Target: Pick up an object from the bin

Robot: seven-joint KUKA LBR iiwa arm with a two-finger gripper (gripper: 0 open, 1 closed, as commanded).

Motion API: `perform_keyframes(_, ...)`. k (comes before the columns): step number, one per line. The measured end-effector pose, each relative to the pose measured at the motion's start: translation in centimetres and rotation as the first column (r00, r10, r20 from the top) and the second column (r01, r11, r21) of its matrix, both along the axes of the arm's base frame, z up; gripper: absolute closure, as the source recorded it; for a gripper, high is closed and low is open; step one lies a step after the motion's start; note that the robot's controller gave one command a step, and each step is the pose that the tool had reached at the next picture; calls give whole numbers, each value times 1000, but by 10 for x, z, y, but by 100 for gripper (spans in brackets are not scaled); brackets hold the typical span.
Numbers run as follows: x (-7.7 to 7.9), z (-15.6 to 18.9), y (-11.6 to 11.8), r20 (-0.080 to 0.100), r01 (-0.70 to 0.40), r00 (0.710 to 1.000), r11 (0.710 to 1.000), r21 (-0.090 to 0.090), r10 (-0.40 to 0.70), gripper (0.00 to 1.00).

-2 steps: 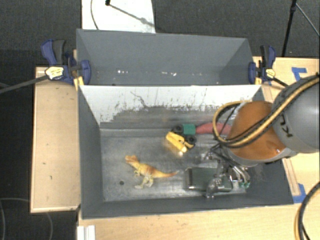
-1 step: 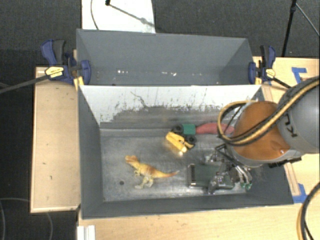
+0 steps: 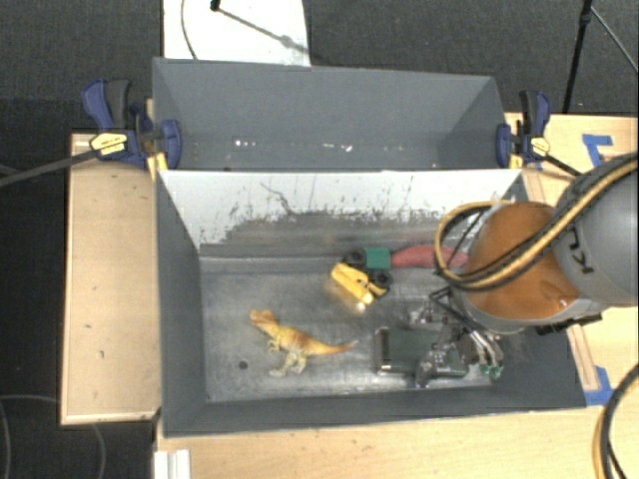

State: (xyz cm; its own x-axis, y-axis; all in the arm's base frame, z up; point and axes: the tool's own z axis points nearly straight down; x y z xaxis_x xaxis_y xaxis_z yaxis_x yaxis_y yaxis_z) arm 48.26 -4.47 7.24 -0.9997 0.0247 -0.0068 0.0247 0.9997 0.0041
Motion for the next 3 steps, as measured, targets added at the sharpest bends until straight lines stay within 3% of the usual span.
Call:
perform_keyframes(2, -4, 20, 0, -15, -2, 1000, 1000, -1, 2, 100)
perform_keyframes(3, -1, 36, -1, -5, -3, 1000, 1000, -3, 2, 100)
